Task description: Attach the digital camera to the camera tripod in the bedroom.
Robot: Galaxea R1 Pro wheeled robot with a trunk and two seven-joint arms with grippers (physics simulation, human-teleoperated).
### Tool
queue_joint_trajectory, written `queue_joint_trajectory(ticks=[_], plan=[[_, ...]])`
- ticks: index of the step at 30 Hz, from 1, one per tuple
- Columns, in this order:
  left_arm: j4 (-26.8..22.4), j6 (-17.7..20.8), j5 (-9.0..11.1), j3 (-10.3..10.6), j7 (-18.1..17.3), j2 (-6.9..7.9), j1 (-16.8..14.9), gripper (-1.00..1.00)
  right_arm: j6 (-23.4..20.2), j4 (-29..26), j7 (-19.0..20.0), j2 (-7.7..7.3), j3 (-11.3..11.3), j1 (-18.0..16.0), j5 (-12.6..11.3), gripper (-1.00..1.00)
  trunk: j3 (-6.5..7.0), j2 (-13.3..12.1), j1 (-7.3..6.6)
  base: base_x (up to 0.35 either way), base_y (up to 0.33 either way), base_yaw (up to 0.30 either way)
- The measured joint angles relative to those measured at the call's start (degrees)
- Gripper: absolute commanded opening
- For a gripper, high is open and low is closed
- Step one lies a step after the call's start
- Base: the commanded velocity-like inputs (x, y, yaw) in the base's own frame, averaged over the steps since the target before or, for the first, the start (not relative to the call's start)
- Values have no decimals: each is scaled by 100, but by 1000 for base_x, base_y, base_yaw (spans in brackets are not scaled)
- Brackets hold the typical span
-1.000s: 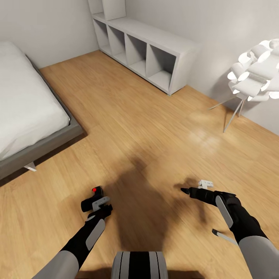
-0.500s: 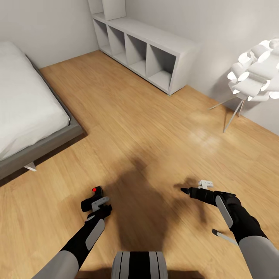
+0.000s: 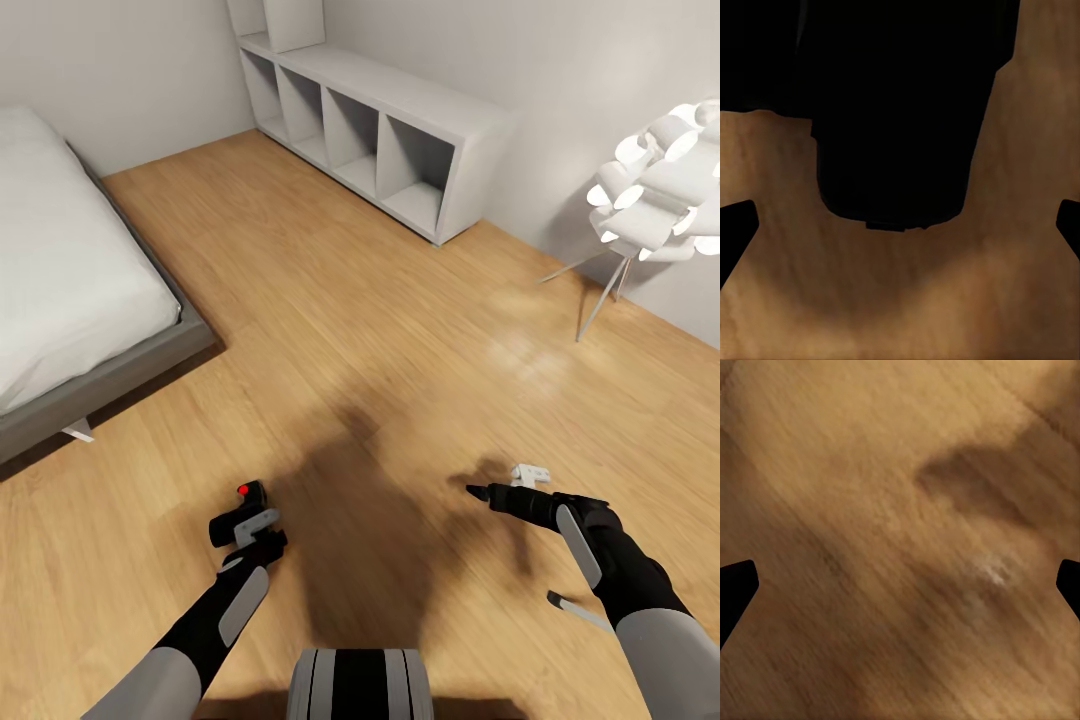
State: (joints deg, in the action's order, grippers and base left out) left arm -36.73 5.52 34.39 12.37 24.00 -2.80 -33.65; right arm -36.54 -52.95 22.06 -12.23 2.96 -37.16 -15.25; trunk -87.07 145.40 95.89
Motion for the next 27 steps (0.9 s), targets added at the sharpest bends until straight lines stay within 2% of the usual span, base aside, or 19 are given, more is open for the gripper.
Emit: queue_joint_trajectory(ticks=[16, 27], plan=[[38, 7, 11, -6, 5, 12, 0, 100, -1, 0, 2, 0, 0, 0, 5, 100, 0, 0, 0, 54, 0, 0], [288, 8, 24, -27, -3, 9, 0, 100, -1, 0, 2, -3, 0, 0, 9, 100, 0, 0, 0, 5, 0, 0]])
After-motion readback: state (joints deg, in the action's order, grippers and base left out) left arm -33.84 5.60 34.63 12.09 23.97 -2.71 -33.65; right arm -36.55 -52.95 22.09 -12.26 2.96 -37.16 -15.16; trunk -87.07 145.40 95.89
